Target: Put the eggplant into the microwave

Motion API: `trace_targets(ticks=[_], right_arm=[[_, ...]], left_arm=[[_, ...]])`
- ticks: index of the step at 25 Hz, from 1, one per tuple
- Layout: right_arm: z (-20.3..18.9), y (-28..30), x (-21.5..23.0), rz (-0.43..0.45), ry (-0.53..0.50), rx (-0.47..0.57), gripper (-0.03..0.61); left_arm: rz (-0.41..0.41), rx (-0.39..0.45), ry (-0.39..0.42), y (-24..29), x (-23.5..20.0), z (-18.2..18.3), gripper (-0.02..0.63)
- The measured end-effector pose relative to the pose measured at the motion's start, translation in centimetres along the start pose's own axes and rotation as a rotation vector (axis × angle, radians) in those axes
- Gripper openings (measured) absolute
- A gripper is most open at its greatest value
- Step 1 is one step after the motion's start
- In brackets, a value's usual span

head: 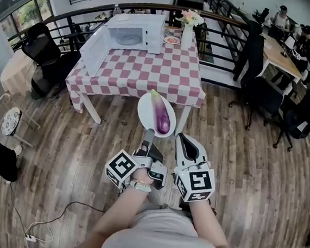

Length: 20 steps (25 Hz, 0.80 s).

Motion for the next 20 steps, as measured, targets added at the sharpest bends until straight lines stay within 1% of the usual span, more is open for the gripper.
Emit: trace_targets(ticks=[9,20], right_arm=[[-0.4,4.7,-1.2,-0.001,0.016,-0.015,0.026],[-0.8,10.8,-1.7,-0.019,0.047,-0.031,0.026]], left_arm=[[0.013,-0.013,0.002,2.6,-1.5,3.9,0.022],[0.007,-0.031,-0.009,6.8,-3.2,8.4,0.023]])
Point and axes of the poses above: the fingertips, and each gripper's own axes: y forward along the fingers, x to its right, z out of its top, the point moved 6 cm from there along -y, backward along the fingers, and after that the axes turned 7 degrees about -z, right-handed, at the moved point
